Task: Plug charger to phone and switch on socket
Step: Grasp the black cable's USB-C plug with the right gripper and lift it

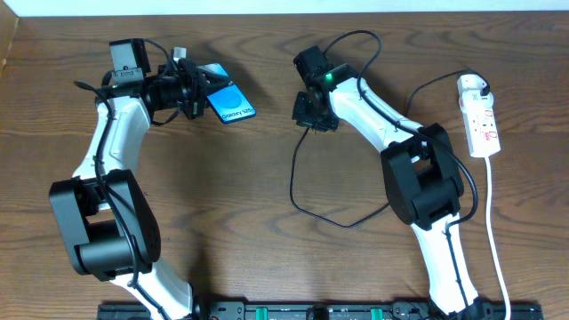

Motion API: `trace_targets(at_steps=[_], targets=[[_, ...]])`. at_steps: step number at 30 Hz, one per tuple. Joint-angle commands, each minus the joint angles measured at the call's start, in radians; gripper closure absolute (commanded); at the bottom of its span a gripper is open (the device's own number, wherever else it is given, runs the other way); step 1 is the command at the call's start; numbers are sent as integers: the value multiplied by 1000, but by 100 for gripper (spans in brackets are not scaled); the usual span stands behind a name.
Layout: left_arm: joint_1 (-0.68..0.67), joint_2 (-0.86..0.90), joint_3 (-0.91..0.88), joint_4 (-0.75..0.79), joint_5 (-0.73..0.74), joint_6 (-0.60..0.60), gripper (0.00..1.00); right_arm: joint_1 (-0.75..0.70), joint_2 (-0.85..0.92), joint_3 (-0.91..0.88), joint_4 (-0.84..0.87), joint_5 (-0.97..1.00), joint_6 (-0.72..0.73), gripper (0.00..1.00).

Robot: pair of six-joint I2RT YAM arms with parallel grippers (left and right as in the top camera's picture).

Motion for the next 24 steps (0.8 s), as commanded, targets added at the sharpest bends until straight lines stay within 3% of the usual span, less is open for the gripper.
trace_targets(at_steps=[1, 4, 10, 12, 17, 20, 24], targets=[[3, 0, 13, 4, 41, -2, 93, 2, 11, -38, 22, 33, 19, 75], [3, 0, 13, 2, 41, -1, 93, 2, 11, -59, 39, 34, 23, 77], [3, 0, 13, 2, 41, -2, 93, 2, 11, -82, 64, 48, 21, 99], [3, 0, 13, 2, 41, -2, 93, 2, 11, -82, 72, 51, -7, 99], [3, 0, 13, 2, 42, -2, 93, 1, 9, -79, 132, -13, -350, 99], [3, 0, 13, 2, 42, -2, 93, -17, -10, -72, 112, -77, -406, 99], [3, 0, 13, 2, 42, -2, 93, -63, -67, -72, 142, -385, -589, 99]])
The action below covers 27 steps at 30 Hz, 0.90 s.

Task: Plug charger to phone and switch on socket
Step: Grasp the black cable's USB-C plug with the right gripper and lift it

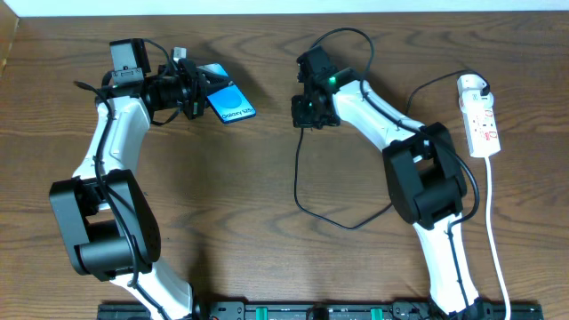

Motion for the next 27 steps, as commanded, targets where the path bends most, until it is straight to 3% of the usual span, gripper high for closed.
trace_targets(at_steps=[1, 14, 22, 27], targets=[[3, 0, 13, 2, 42, -1, 93, -50, -71, -13, 16, -304, -237, 99], [3, 0, 13, 12, 71, 3, 93, -169, -157, -13, -3, -781, -306, 99], [-1, 0, 13, 189, 240, 0, 93, -177, -212, -13, -27, -799, -322, 99], [-18, 0, 13, 317, 279, -58, 93, -177, -310, -13, -107, -692, -324, 99]])
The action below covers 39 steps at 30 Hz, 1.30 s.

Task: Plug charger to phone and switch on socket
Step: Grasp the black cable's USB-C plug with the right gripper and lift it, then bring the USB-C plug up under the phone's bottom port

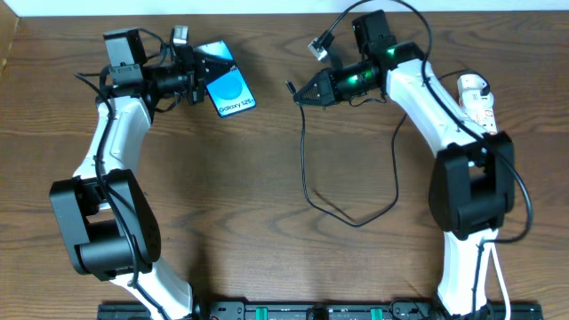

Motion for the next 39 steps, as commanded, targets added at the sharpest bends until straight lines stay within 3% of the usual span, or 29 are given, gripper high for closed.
trace_targets(at_steps=[1, 10, 15, 25, 39], targets=[[-16, -1, 13, 80, 87, -61, 93, -4, -124, 2, -53, 53, -41, 99], [-34, -1, 13, 312, 42, -284, 93, 65, -184, 0, -161, 93, -73, 99], [-34, -1, 13, 376, 29, -342, 93, 141, -184, 0, -144, 106, -71, 99], [-31, -1, 13, 378, -1, -346, 93, 245, -184, 0, -89, 208, 57, 99], [-31, -1, 13, 378, -23, -307, 93, 246, -184, 0, -17, 207, 154, 99]])
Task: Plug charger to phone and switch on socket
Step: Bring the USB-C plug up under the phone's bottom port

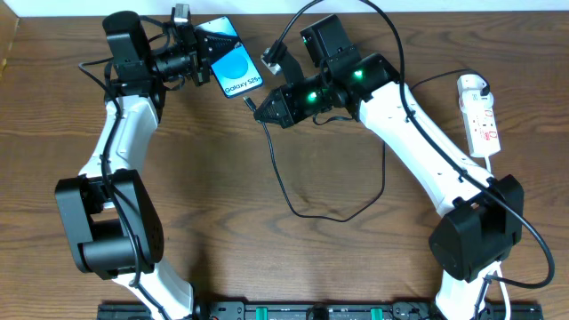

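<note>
The blue-backed phone (234, 71) is held tilted off the table at the back left, with my left gripper (204, 56) shut on its upper end. My right gripper (259, 106) sits just right of the phone's lower end, shut on the plug end of the black charger cable (283, 182). The plug tip points toward the phone; whether it touches the port cannot be told. The cable hangs down and loops across the table's middle. The white socket strip (479, 116) lies at the far right, well away from both grippers.
The wooden table's (204, 231) back edge meets a white wall just behind the phone. A white lead (498, 249) runs from the socket strip toward the front. The right arm (418, 133) stretches diagonally across the table's right half.
My right gripper has moved left with the cable plug, from mid-table to right beside the phone's lower end. The left gripper has shifted the phone a little back and to the right.
At first my right gripper was down at the cable's end on the table while the left held the phone tilted at the back left. Then the right arm held the plug end raised, cable hanging. Now plug and phone are brought close together.
</note>
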Motion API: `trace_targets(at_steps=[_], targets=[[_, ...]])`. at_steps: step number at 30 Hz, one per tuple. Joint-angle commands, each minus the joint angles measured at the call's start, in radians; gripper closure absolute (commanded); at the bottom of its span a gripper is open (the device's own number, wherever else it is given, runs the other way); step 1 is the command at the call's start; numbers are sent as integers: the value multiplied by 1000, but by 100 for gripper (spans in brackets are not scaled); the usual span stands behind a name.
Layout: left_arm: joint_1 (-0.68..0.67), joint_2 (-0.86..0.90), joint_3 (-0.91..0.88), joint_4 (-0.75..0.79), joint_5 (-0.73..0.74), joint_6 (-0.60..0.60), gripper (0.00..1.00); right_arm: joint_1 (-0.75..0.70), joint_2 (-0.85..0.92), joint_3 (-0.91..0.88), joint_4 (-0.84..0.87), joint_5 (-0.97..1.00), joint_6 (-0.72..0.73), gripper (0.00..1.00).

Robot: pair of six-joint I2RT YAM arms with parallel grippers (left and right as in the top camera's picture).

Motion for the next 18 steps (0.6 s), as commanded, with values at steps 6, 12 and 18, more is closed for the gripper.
trace_targets(at_steps=[6, 12, 18], targets=[[4, -2, 14, 60, -13, 29, 93, 1, 5, 0, 3, -12, 56, 99], [7, -2, 14, 98, -14, 29, 93, -6, 5, 0, 4, -40, 71, 99], [7, -2, 14, 98, -20, 28, 93, -17, 5, 0, 11, -48, 84, 99]])
